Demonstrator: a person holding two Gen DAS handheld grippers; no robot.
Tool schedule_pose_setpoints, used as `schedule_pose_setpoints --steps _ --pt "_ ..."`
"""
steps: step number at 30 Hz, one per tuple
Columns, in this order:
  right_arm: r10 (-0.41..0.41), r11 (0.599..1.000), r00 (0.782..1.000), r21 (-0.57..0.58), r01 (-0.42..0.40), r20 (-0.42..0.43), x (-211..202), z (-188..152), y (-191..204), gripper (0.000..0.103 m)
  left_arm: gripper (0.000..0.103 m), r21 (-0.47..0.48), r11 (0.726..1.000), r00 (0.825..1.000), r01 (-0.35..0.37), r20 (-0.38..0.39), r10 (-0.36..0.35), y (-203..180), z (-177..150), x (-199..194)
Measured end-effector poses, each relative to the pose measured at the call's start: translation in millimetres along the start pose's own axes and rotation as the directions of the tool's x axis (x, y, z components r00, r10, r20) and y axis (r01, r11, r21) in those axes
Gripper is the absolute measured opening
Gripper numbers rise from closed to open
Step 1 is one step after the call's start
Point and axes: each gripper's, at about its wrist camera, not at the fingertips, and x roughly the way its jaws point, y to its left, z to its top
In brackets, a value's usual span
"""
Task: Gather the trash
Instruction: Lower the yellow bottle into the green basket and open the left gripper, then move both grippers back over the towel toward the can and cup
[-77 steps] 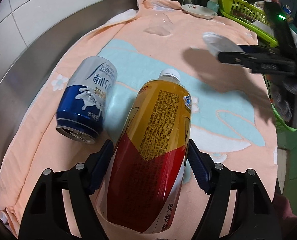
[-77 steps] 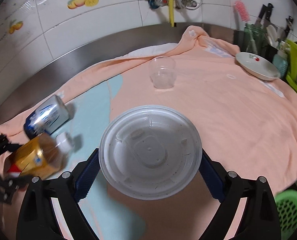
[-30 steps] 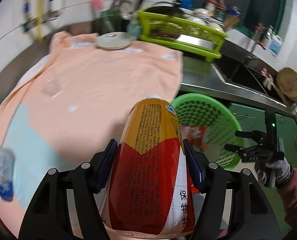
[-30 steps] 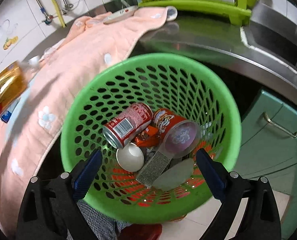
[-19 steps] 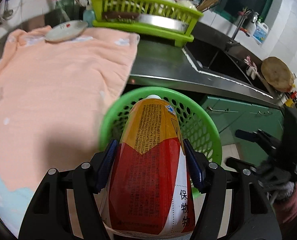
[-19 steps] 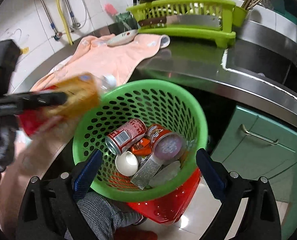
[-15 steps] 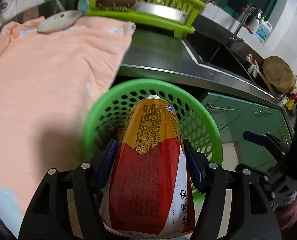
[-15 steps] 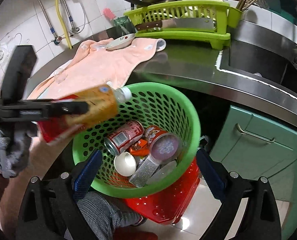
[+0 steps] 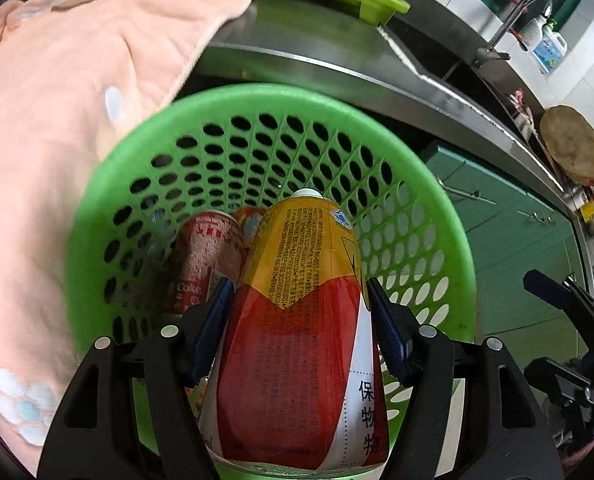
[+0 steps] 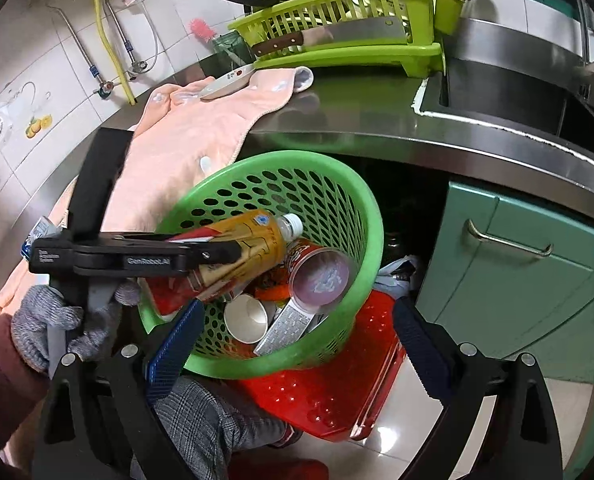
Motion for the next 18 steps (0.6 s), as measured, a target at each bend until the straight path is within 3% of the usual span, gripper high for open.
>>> schedule_pose_setpoints --steps 9,18 --pt "0.008 1.0 1.0 -0.001 -0.008 0.003 0 -1 5 0.091 0.068 0.013 1.0 1.0 0.017 0.023 -0.017 -5 -3 -7" --pt "0.019 0.999 0.999 -0.028 -0.018 0.036 -12 9 23 0.091 0.068 -0.015 1.0 0.996 -0.008 0.094 0.01 18 -14 -61"
